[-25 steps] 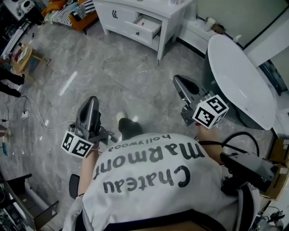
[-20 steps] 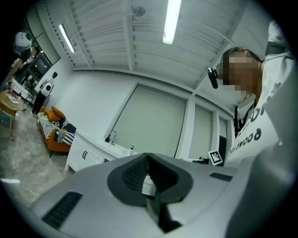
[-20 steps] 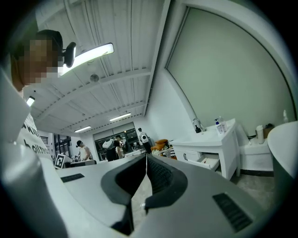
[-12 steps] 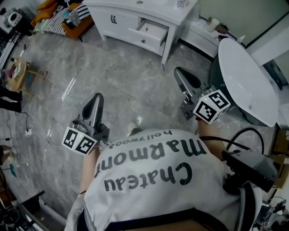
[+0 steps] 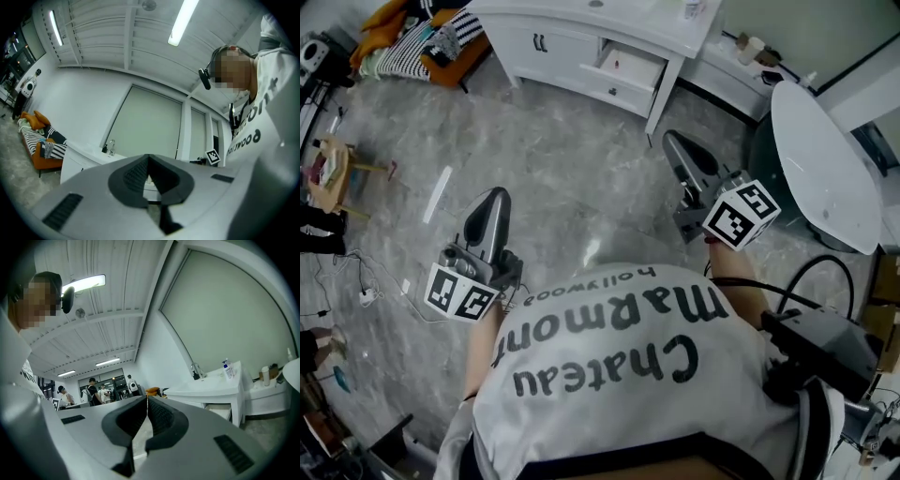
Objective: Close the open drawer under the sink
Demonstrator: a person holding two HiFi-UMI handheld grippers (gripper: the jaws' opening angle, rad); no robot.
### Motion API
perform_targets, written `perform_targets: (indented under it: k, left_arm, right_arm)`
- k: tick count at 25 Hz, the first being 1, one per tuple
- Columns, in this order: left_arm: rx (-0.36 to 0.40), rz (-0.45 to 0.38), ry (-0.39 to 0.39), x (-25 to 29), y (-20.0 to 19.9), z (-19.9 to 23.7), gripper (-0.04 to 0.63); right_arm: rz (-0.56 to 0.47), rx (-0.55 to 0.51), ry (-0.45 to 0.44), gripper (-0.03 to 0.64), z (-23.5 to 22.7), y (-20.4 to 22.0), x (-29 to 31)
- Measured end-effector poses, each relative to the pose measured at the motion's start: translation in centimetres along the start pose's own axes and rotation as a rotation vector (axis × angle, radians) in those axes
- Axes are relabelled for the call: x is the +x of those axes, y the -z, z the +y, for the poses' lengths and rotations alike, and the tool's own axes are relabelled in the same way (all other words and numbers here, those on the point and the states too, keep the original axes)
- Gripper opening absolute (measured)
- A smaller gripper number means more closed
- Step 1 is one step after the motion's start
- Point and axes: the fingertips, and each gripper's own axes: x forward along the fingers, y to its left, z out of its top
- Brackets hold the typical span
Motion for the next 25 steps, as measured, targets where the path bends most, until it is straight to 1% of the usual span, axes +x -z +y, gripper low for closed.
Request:
perform_targets:
  k: [2, 5, 7, 10, 13, 15, 17, 22, 25]
  left_arm:
    - [-0.001, 0.014, -0.019, 0.0, 0.5, 0.2, 0.009]
    - [0.023, 0.049, -0.049, -0.1, 1.4, 0.8, 0.009]
    - [0.024, 0.045, -0.064, -0.2, 1.4, 1.6, 0.009]
    - [-0.006, 0.022, -0.073, -0.1, 0.5, 3.9, 0.009]
    - [-0.059, -0.004, -0.069, 0.1, -0.4, 6.2, 0.009]
    - [-0.103, -0.028, -0.070, 0.1, -0.4, 6.9, 0.009]
    - [-0.137, -0.034, -0.071, -0.3, 0.0, 7.1, 0.009]
    - [-0.135, 0.028, -0.133, -1.7, 1.5, 8.5, 0.009]
    - [-0.133, 0.046, -0.149, -1.6, 1.9, 9.1, 0.009]
  right_arm:
    - [0.003, 0.015, 0.012, 0.013, -0.4, 0.3, -0.3]
    - [-0.002, 0.027, 0.040, 0.014, -1.1, 0.6, -0.3]
    - [-0.005, 0.033, 0.046, 0.013, -1.4, 0.6, 0.2]
    - [0.006, 0.036, 0.056, 0.013, -1.3, 0.4, 2.5]
    - [0.032, 0.047, 0.067, 0.013, -1.1, 0.6, 5.1]
    - [0.045, 0.060, 0.065, 0.012, -1.1, 1.0, 5.9]
    - [0.056, 0.072, 0.063, 0.013, -1.0, 1.5, 6.1]
    - [0.104, 0.089, 0.066, 0.012, -1.2, 2.9, 7.2]
    - [0.125, 0.098, 0.061, 0.013, -2.0, 3.4, 8.2]
